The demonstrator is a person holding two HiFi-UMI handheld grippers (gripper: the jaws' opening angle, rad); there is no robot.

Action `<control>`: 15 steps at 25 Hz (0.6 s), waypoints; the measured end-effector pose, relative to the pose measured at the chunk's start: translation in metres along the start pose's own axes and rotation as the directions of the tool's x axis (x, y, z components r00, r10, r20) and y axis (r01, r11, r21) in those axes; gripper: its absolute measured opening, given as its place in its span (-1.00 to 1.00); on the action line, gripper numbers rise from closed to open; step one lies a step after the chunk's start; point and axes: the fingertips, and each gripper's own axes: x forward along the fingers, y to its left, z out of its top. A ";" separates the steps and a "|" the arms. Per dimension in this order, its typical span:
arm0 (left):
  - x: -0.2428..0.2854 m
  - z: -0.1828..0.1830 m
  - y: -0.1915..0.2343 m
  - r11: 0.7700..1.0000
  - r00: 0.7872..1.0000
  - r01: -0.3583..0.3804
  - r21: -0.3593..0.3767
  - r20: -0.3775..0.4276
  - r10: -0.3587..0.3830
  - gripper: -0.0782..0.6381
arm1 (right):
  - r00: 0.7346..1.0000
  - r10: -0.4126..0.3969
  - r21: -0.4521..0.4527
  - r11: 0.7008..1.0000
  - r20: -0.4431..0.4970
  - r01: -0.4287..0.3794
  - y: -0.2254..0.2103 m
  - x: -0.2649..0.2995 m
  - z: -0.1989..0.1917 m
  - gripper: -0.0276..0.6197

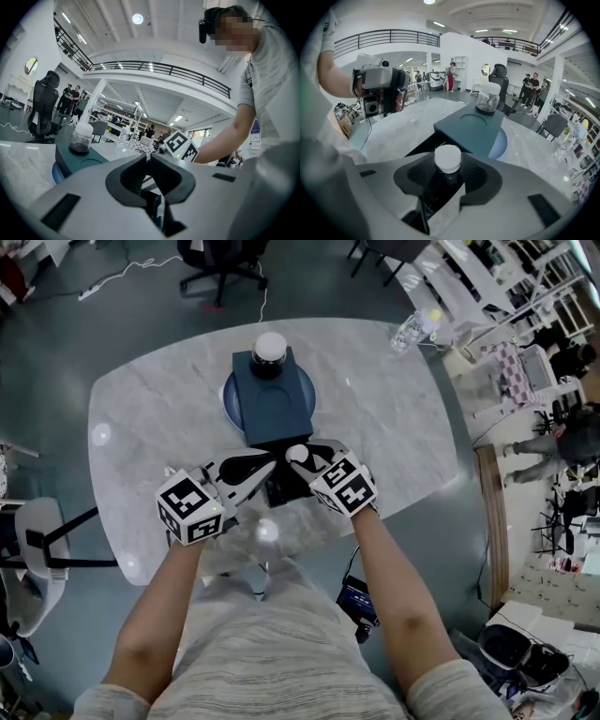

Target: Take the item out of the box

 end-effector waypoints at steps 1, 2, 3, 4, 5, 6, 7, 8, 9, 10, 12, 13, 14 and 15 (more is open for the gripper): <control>0.001 0.002 -0.002 1.000 1.000 0.004 0.003 0.002 -0.004 -0.72 | 1.000 -0.005 0.004 1.000 0.009 0.005 0.000 -0.005 0.002 -0.34; 0.002 0.004 -0.004 1.000 1.000 0.009 0.007 0.003 -0.009 -0.72 | 1.000 -0.010 0.008 1.000 0.018 0.010 0.001 -0.009 0.003 -0.34; 0.002 0.005 -0.005 1.000 1.000 0.014 0.010 0.003 -0.014 -0.72 | 1.000 -0.015 0.011 1.000 0.028 0.015 0.002 -0.014 0.005 -0.34; 0.002 0.006 -0.007 1.000 1.000 0.018 0.013 0.002 -0.018 -0.72 | 0.999 -0.020 0.015 1.000 0.037 0.019 0.003 -0.018 0.006 -0.34; 0.002 0.007 -0.008 1.000 1.000 0.022 0.016 0.003 -0.022 -0.72 | 0.999 -0.026 0.017 1.000 0.046 0.025 0.003 -0.021 0.007 -0.34; 0.001 0.008 -0.009 0.999 1.000 0.026 0.019 0.003 -0.026 -0.72 | 0.998 -0.031 0.019 0.999 0.055 0.030 0.004 -0.025 0.009 -0.34; 0.001 0.009 -0.010 0.999 1.000 0.029 0.023 0.004 -0.029 -0.72 | 0.997 -0.036 0.020 0.999 0.064 0.035 0.005 -0.028 0.011 -0.34; 0.001 0.009 -0.010 0.999 0.999 0.033 0.026 0.005 -0.033 -0.72 | 0.996 -0.041 0.022 0.999 0.075 0.039 0.006 -0.032 0.013 -0.34; 0.000 0.010 -0.011 0.999 0.999 0.037 0.029 0.005 -0.037 -0.72 | 0.995 -0.044 0.025 0.999 0.087 0.042 0.008 -0.036 0.016 -0.34; 0.000 0.011 -0.012 0.999 0.999 0.041 0.032 0.005 -0.041 -0.72 | 0.994 -0.047 0.031 0.999 0.101 0.044 0.009 -0.041 0.018 -0.34; 0.001 0.013 -0.013 0.998 0.999 0.050 0.035 0.006 -0.051 -0.72 | 0.990 -0.055 0.044 0.998 0.130 0.050 0.011 -0.050 0.023 -0.35; 0.001 0.014 -0.014 0.998 0.998 0.055 0.036 0.007 -0.055 -0.72 | 0.988 -0.059 0.052 0.997 0.145 0.052 0.012 -0.054 0.026 -0.35; 0.001 0.015 -0.015 0.998 0.998 0.060 0.037 0.008 -0.060 -0.72 | 0.985 -0.062 0.061 0.997 0.159 0.053 0.014 -0.059 0.029 -0.35; 0.000 0.017 -0.018 0.997 0.998 0.064 0.038 0.010 -0.065 -0.72 | 0.983 -0.065 0.069 0.996 0.173 0.053 0.016 -0.064 0.032 -0.35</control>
